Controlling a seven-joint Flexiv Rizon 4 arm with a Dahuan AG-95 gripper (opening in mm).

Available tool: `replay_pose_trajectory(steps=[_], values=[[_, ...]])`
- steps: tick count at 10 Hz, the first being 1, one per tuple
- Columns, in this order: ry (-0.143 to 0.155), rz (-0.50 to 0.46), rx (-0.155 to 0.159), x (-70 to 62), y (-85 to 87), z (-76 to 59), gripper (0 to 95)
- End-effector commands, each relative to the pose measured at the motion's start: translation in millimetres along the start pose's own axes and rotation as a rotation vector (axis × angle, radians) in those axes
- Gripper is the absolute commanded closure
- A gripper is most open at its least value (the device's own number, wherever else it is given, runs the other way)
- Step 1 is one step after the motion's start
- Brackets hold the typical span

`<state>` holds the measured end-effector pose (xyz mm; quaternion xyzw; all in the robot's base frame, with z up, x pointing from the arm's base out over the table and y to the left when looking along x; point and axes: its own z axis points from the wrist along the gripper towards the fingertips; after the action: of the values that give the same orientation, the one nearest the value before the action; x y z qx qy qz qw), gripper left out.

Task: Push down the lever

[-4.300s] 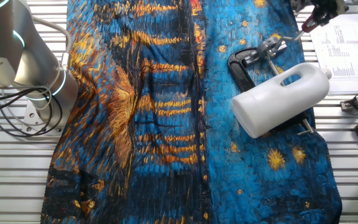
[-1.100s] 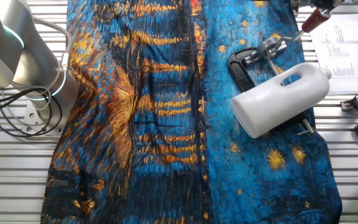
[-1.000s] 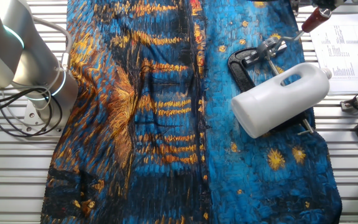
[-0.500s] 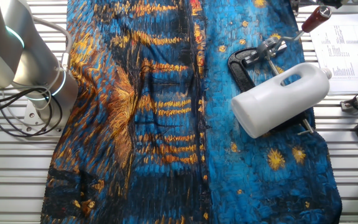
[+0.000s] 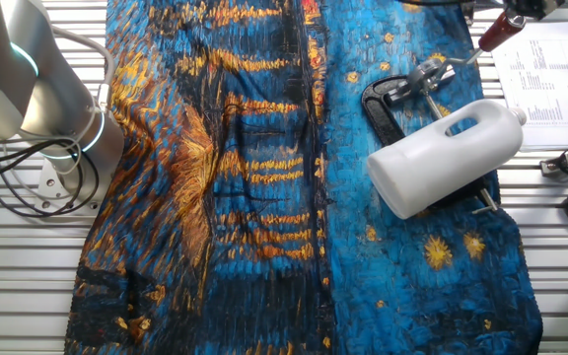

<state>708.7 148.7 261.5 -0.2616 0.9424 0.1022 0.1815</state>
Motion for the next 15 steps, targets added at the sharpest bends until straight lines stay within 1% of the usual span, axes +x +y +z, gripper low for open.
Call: replay_pose_trajectory(steps=[1, 2, 3, 4, 5, 8, 10, 13, 15], values=[[-0.041, -0.021, -0.022, 0.3, 0.1, 0.3, 95.0], [-0.039, -0.029, -0.019, 0.3, 0.1, 0.3, 95.0], [-0.045, -0.043, -0.015, 0.3, 0.1, 0.3, 95.0], [-0.061, -0.06, -0.009, 0.3, 0.1, 0.3, 95.0], [-0.066, -0.066, -0.006, 0.3, 0.1, 0.3, 95.0], [-0.07, -0.059, -0.008, 0.3, 0.1, 0.3, 95.0], [-0.08, -0.042, -0.012, -8.9, 1.9, -0.4, 95.0], [-0.071, -0.024, -0.008, -28.0, 4.4, 0.6, 95.0], [-0.054, -0.032, 0.002, -39.0, 0.2, 6.1, 95.0]])
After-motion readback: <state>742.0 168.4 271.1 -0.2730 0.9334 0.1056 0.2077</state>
